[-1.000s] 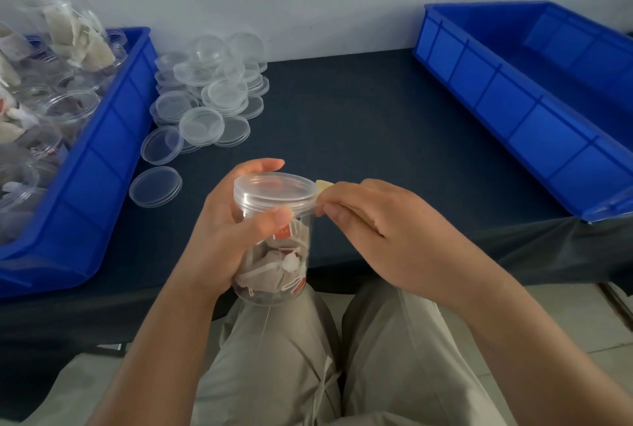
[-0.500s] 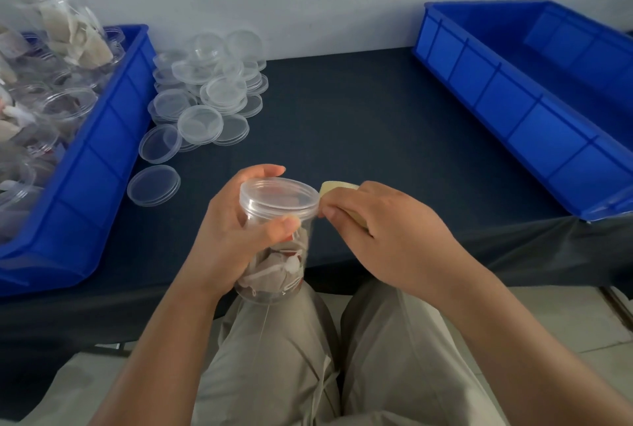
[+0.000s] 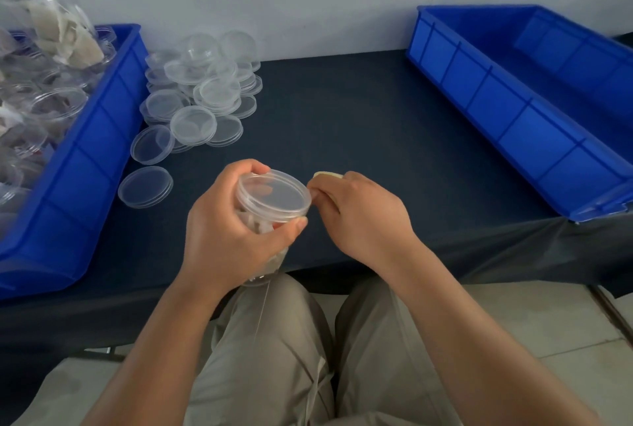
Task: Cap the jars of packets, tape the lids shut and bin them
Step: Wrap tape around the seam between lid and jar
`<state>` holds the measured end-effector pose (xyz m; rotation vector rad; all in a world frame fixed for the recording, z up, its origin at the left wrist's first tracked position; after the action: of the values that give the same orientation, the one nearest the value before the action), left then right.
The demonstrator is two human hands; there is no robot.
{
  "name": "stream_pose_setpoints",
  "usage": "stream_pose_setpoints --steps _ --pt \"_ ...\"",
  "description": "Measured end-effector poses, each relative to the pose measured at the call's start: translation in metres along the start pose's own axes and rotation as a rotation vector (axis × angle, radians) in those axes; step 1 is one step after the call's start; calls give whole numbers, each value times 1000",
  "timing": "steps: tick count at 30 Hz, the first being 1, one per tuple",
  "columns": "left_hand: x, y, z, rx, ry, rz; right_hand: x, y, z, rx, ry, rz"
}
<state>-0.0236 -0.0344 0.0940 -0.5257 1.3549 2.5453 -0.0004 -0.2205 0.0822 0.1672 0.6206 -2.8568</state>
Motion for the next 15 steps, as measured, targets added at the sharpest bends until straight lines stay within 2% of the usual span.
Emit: stream_pose_setpoints --steps 2,4,6,8,15 --pt "-4 1 7 2 24 26 -8 -4 -5 -10 29 5" --pt "-3 6 10 149 3 50 -19 4 -9 35 57 -53" --pt "8 21 0 421 -129 14 -35 33 -12 124 30 -195" --pt "19 34 -11 529 -236 15 -45 62 -13 174 -45 -241" --pt "6 12 -3 587 -88 187 -34 57 -56 359 -44 -20"
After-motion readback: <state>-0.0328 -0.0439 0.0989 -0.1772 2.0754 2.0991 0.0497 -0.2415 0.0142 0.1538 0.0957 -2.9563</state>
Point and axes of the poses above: each hand's wrist, its own x-axis away from the middle knuckle, its own z-axis out of the back of the hand, y = z × x, the point moved 7 cm from there along -x, towards the middle knuckle, and after that the axes turned 1 degree about y, right-handed, at the moved point
